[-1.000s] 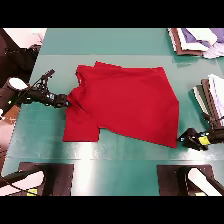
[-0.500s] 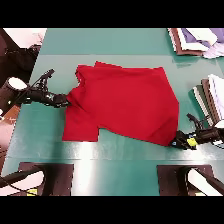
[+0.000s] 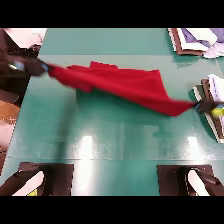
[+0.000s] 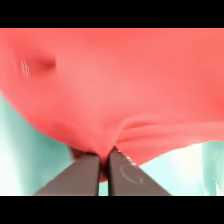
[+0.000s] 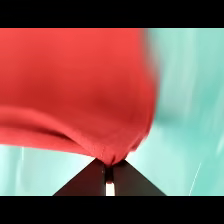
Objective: Fold the shirts.
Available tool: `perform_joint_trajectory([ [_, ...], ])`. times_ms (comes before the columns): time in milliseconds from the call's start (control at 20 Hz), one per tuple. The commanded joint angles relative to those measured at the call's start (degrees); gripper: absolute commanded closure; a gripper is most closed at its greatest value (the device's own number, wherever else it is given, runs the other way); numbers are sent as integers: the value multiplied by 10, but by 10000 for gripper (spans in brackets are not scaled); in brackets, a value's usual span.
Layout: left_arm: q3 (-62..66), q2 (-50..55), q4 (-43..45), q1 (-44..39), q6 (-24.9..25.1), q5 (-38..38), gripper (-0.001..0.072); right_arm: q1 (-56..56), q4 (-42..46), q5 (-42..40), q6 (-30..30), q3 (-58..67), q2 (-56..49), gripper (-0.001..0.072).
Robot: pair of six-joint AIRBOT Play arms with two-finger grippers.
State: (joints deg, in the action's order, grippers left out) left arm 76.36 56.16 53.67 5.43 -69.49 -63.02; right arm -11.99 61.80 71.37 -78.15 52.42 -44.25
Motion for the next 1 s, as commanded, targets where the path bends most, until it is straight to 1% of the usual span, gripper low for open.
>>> perform_joint_trajectory([
  [0,157,-57,1,1,-7,23,680,1,-8,-56,-10,202,34,694],
  [250,414,-66,-8,1,-11,27,680,1,-2,-56,-9,468,3,694],
  [350,473,-71,-23,1,-12,44,681,1,-2,-48,-9,551,-14,694],
  [450,491,-85,-51,1,-13,57,680,1,-1,-24,-9,620,-33,694],
  [600,498,-101,-73,1,-41,35,681,1,15,36,-9,693,-61,694],
  [650,497,-100,-67,1,-43,12,681,1,23,55,-9,701,-69,694],
  [700,482,-100,-50,1,-58,-10,681,1,29,64,-9,694,-73,694],
  [750,452,-100,-40,1,-72,-28,681,1,28,70,-9,674,-76,694],
  [850,362,-100,-23,1,-73,-47,681,1,27,85,-9,617,-94,694],
  [950,247,-85,-20,1,-77,-63,681,1,27,119,-9,569,-133,694],
])
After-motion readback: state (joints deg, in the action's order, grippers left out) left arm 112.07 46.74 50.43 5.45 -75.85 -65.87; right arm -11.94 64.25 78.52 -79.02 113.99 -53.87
